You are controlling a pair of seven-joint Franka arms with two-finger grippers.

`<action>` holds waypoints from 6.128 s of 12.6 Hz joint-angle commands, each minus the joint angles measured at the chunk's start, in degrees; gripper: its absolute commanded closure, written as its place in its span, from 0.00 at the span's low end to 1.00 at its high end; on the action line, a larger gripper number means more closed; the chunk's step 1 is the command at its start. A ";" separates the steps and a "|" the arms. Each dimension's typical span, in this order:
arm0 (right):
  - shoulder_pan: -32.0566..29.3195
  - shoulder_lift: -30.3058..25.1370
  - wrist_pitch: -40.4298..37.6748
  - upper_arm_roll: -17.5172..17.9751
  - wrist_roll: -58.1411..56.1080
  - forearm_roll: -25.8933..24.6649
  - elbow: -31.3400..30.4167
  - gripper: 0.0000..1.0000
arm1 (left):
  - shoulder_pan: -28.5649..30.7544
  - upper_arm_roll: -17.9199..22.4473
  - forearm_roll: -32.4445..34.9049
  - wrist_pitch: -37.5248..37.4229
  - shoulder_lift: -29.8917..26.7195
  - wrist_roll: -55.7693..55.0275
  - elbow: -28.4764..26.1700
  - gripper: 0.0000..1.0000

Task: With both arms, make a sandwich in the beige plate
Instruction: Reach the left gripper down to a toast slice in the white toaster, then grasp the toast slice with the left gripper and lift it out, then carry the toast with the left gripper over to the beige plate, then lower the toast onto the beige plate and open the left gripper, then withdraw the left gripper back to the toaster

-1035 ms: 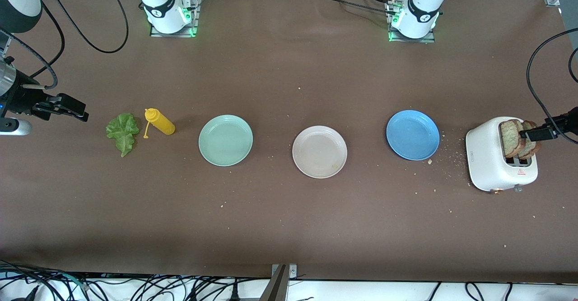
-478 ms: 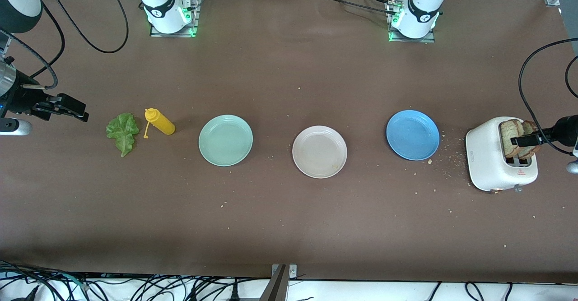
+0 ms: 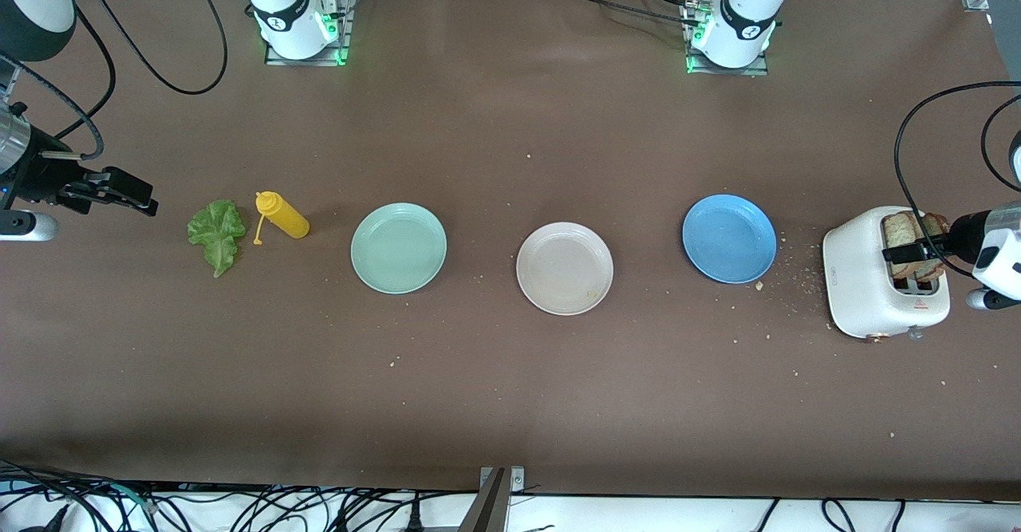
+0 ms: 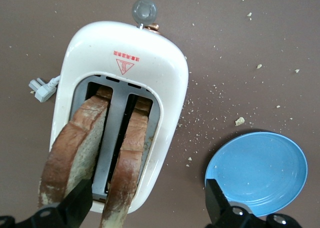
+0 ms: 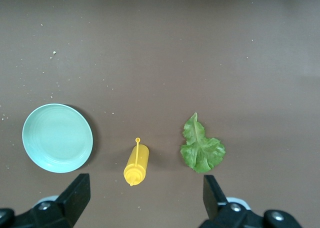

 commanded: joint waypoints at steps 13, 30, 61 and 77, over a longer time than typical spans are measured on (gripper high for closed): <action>-0.26 -0.27 0.52 0.11 0.29 1.07 -0.30 0.00 | -1.25 -0.39 7.39 -14.48 -0.99 0.67 11.49 1.00; -0.61 0.26 1.05 -0.07 0.29 1.33 -0.39 0.00 | -20.04 -0.39 -49.28 -10.60 18.07 12.28 15.13 1.00; -0.61 0.26 2.45 -0.94 0.29 6.60 -0.30 0.00 | -28.15 1.46 -59.07 -1.25 26.17 12.37 12.75 0.05; -0.61 0.26 2.63 -0.94 0.29 6.60 -0.30 0.00 | -13.91 2.42 -11.47 -14.52 10.01 6.39 13.63 0.00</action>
